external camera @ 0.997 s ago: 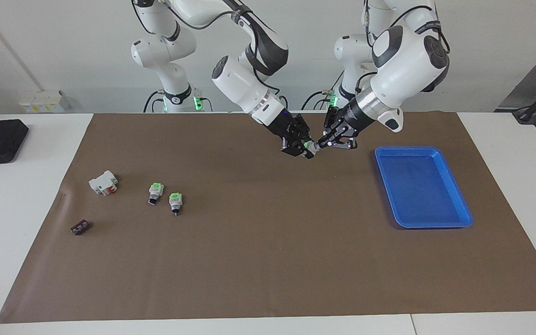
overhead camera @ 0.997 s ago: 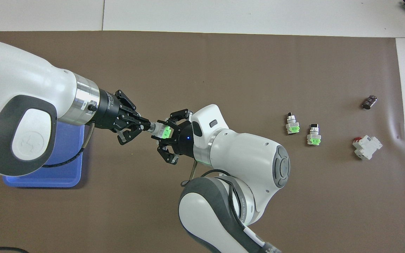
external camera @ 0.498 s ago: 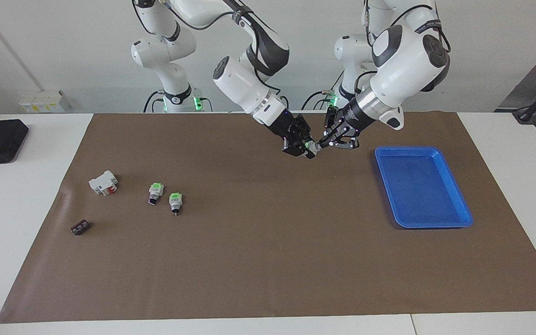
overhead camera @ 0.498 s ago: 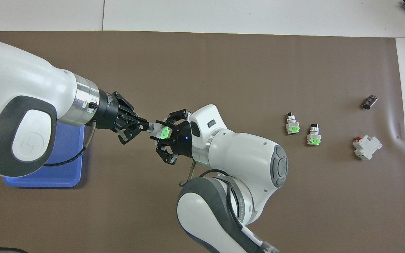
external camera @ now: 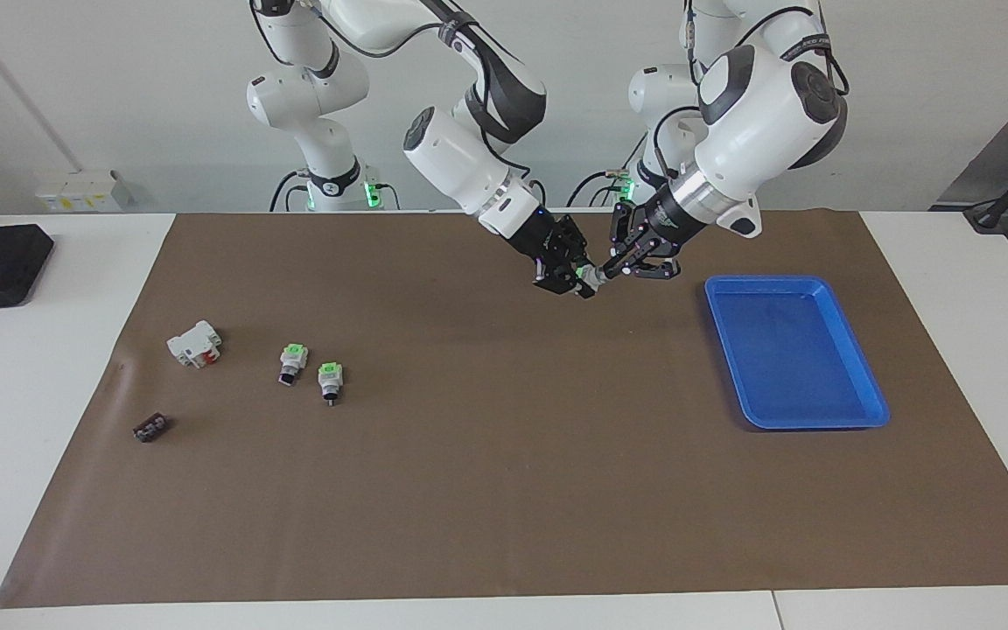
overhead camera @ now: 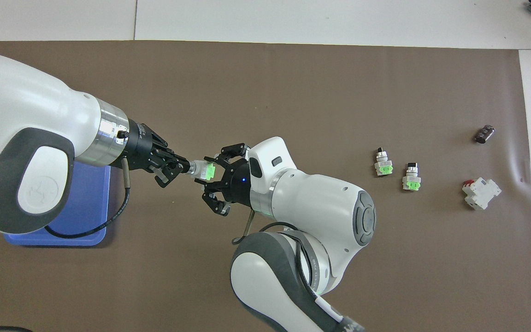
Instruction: Turn and place switch with both arms
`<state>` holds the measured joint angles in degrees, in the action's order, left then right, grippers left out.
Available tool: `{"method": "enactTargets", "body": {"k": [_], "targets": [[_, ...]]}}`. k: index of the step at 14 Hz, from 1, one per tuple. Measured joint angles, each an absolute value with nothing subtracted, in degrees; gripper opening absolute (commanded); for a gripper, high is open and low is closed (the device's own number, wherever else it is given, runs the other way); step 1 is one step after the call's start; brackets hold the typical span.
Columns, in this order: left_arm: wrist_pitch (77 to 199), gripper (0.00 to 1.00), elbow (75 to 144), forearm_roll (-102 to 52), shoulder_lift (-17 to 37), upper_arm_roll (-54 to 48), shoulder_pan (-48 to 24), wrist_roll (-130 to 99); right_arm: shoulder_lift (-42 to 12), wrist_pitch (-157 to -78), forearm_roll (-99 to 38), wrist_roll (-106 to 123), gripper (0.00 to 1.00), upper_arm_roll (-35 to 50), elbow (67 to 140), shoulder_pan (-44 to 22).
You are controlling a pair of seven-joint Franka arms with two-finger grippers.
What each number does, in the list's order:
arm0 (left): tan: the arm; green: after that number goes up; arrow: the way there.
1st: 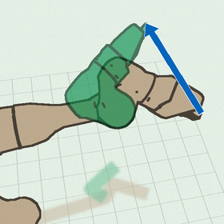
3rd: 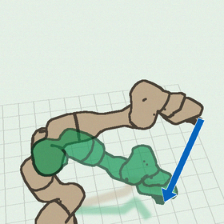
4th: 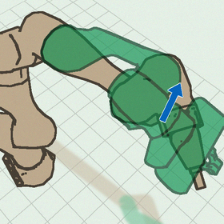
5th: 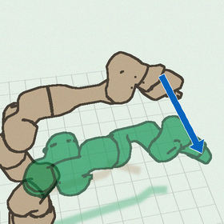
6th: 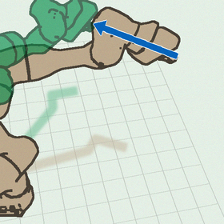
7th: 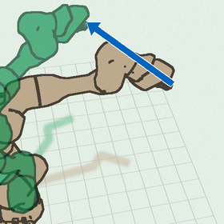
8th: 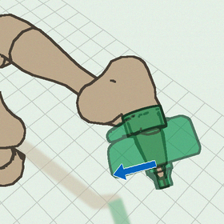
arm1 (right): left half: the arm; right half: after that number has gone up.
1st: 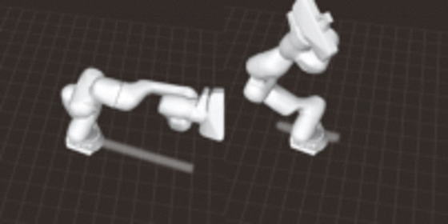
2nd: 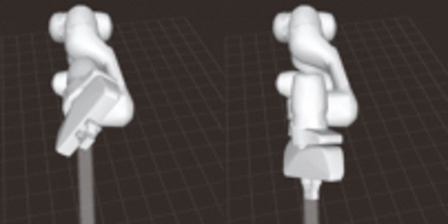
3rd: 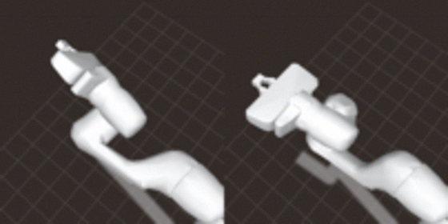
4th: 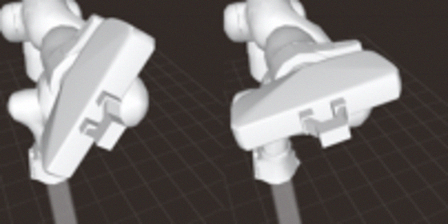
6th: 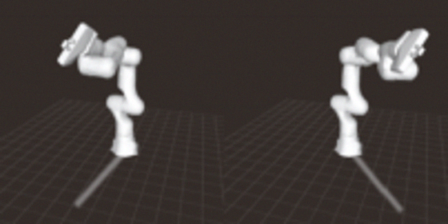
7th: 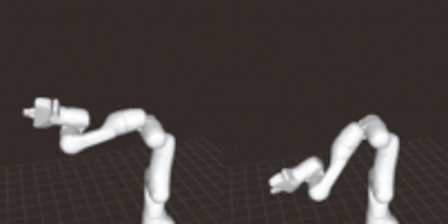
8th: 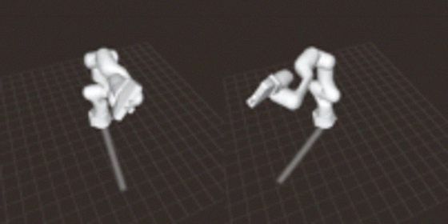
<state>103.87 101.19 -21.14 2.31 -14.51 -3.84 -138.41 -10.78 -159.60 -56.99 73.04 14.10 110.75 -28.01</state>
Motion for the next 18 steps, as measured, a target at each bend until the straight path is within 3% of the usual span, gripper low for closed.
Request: {"method": "enactTargets", "body": {"k": [10, 14, 18], "targets": [[103.68, 0.00, 102.38, -12.98, 2.32, -13.32, -0.17, -137.42, -9.61, -159.66, -56.99, 72.06, 1.00, 13.25, 111.59, -25.35], [104.62, 0.00, 103.87, -9.46, 2.29, -13.09, 7.92, -125.88, -9.67, -159.67, -56.99, 72.04, 1.00, 12.83, 112.81, -16.13], [113.22, 0.00, 109.55, -5.37, 1.72, -12.96, 15.63, -110.43, -9.70, -159.49, -56.96, 72.04, 1.00, 12.62, 113.73, -7.24]]}}
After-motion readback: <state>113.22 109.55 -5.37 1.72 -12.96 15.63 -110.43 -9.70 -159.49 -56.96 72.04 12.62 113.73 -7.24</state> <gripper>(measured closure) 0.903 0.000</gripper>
